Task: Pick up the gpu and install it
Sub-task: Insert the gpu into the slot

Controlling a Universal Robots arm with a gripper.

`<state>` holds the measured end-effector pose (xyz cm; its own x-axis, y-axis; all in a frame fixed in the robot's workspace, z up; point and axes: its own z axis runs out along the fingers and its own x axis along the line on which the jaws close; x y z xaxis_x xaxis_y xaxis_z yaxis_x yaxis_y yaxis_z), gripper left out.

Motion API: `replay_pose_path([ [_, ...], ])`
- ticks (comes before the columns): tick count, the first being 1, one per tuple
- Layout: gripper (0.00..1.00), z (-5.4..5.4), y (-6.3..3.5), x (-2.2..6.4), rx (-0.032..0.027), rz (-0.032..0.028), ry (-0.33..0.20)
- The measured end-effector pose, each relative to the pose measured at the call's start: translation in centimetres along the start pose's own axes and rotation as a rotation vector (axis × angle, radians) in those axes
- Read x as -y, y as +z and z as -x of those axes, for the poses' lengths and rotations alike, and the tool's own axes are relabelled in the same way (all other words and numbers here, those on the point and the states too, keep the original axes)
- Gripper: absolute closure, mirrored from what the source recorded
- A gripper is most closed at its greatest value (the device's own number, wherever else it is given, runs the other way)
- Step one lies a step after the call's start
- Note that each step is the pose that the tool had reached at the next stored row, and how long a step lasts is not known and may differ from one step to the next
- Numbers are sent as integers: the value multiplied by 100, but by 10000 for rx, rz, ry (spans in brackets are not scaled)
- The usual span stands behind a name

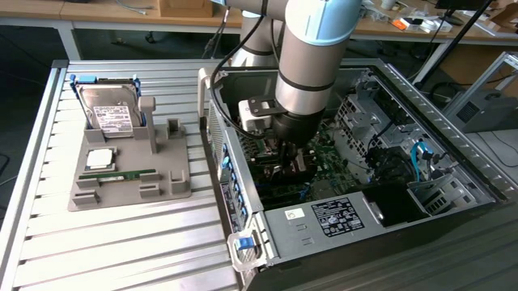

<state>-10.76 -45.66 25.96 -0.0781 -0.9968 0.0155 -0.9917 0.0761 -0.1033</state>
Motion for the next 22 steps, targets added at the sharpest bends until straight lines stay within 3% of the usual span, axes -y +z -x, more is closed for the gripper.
replay_pose_path([
  [15, 73, 23, -28, -30, 8, -35, -25],
  [22, 73, 36, -28, -32, 49, -40, -437],
])
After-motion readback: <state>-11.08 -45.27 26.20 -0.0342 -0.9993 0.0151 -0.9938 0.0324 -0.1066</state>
